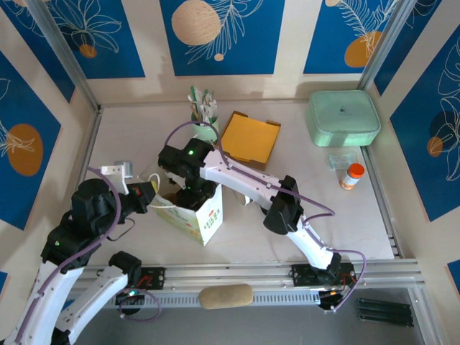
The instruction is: Pack the takeout coffee
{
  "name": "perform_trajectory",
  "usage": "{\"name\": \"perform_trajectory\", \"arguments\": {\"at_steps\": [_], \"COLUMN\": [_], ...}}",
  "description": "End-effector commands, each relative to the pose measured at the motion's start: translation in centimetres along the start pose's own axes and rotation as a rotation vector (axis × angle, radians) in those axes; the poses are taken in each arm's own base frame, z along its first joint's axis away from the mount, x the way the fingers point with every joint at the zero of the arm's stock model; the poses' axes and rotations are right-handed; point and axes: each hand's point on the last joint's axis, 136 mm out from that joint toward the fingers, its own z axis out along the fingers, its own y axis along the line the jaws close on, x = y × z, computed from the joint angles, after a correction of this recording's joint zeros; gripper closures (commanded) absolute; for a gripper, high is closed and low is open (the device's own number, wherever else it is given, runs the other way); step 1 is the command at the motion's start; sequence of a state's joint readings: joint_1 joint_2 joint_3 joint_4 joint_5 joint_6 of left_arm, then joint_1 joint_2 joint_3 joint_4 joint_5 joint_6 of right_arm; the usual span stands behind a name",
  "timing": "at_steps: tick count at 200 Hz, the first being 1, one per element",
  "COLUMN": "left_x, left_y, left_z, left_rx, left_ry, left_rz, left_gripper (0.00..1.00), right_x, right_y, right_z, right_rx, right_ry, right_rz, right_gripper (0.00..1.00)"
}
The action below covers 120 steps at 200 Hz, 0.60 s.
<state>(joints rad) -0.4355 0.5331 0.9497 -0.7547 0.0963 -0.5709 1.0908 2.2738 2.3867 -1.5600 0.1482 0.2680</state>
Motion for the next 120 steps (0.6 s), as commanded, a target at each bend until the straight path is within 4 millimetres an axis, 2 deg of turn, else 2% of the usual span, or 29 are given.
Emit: {"name": "perform_trajectory", "arguments": {"at_steps": [1, 88, 120], "left_x": [-0.01, 0.01, 0.01], "left_y": [0.29, 0.3, 0.3], "left_z": [0.29, 0.32, 0.32], "left_rx": [-0.009, -0.01, -0.01], "left_ry": [-0.004, -0.002, -0.002], "left_rz": [-0.01, -0.011, -0.013], "left_gripper": [1.0, 1.0, 1.0], "right_x": [0.53, 0.53, 0.64], "right_y": [0.66, 0.75, 0.87], "right_z": [-0.89, -0.77, -0.07], "right_rx": [-0.034, -0.034, -0.021], "right_ry": [-0.006, -0.004, 0.012], "right_rz": [-0.012, -0.014, -0.013], "right_gripper": [0.51, 0.51, 0.51]}}
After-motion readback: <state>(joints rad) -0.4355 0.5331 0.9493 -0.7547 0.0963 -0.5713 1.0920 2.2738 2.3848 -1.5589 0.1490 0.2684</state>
